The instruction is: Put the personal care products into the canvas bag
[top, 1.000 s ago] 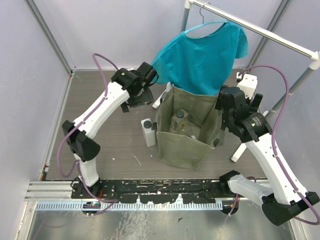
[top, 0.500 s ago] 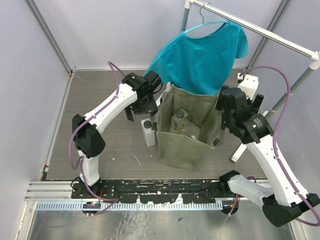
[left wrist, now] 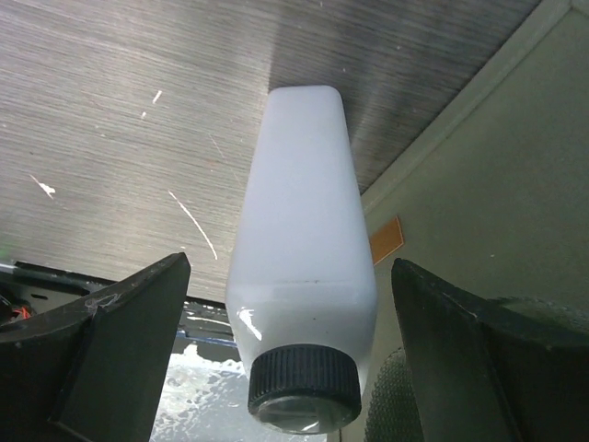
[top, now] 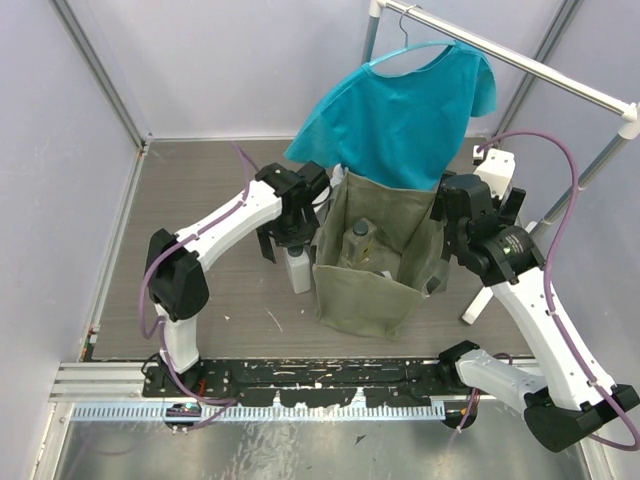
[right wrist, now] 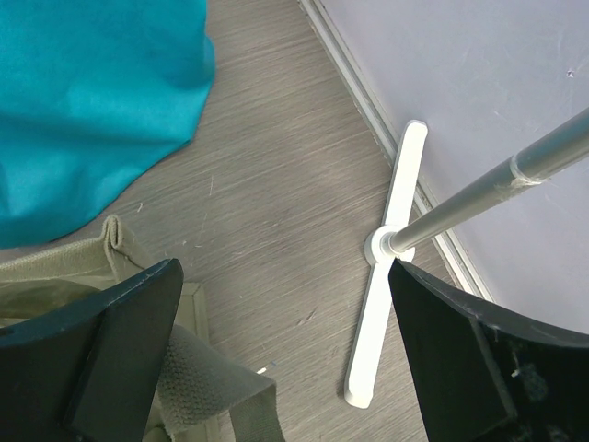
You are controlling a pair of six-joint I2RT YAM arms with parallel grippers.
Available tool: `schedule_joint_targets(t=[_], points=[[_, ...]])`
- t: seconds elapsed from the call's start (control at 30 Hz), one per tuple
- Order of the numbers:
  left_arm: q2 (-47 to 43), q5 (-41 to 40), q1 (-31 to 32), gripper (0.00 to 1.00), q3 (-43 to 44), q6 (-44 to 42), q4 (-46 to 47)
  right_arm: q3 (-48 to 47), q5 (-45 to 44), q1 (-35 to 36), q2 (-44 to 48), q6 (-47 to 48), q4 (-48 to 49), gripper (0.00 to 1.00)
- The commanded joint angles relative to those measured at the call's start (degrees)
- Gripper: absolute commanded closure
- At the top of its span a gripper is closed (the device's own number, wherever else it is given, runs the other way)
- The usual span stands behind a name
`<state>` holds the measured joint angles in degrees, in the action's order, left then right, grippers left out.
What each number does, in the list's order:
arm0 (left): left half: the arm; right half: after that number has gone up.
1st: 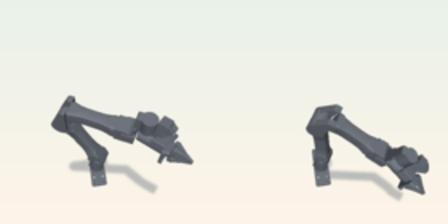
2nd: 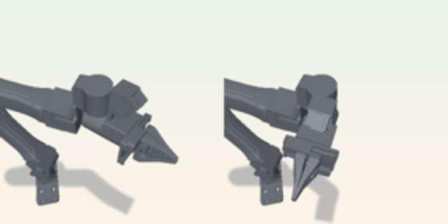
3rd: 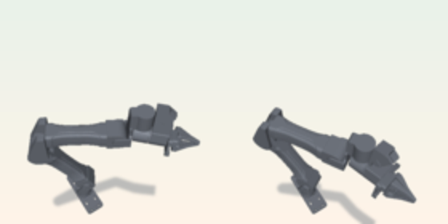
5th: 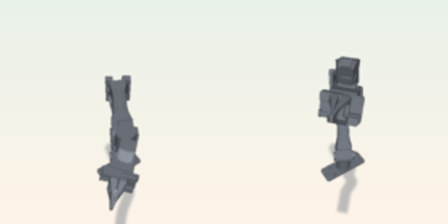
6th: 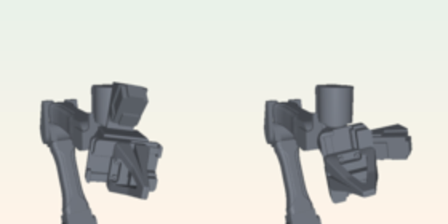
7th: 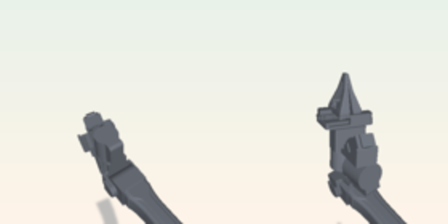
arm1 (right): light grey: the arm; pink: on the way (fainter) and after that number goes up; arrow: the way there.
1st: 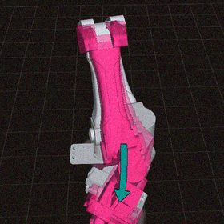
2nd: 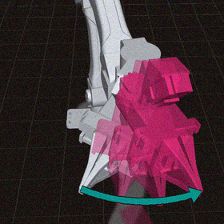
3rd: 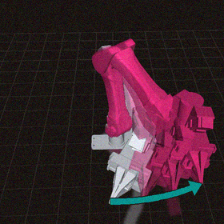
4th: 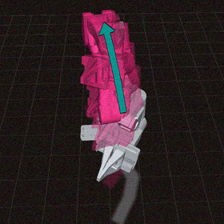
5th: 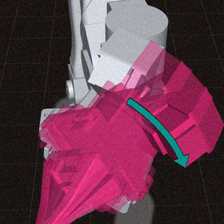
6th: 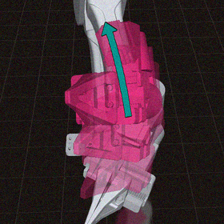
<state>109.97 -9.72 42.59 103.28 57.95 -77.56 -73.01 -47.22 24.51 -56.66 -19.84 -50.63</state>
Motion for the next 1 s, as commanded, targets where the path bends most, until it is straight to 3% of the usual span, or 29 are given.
schedule_joint_targets(t=[0.0, 0.03, 0.13, 0.47, 0.63, 0.8, 0.97], points=[[-2.8, 2.5, 0.6, 0.01, -3.1, 1.7, 3.0, -1.1, 0.4, -0.2, -0.3, 0.1, 0.8, 0.0], [-3.2, 3.0, 0.7, 0.0, -4.3, 1.8, 3.7, -1.2, 0.5, -0.2, -0.3, 0.1, 0.6, 0.0], [-4.6, 4.5, 0.7, 0.11, -7.0, 1.8, 6.4, -1.2, 0.7, -0.2, -0.1, 0.1, 0.4, 0.0], [-5.5, 6.7, 0.7, 0.68, -9.4, 0.7, 8.8, -1.1, 1.5, -0.2, 0.2, 0.1, 0.2, 0.0], [-5.7, 10.3, 0.7, 1.0, -8.1, -5.3, 11.3, -1.3, 1.2, -0.2, 0.0, 0.9, 0.3, 0.0], [-9.3, 11.5, 1.0, 1.0, -7.4, -15.9, 15.5, -1.6, 0.8, -0.2, -0.5, 1.3, 0.6, 0.0], [-15.3, -1.2, 0.9, 1.0, -5.5, -23.4, 12.0, -1.9, 0.6, -0.2, -1.1, 1.7, 0.9, 0.0]])
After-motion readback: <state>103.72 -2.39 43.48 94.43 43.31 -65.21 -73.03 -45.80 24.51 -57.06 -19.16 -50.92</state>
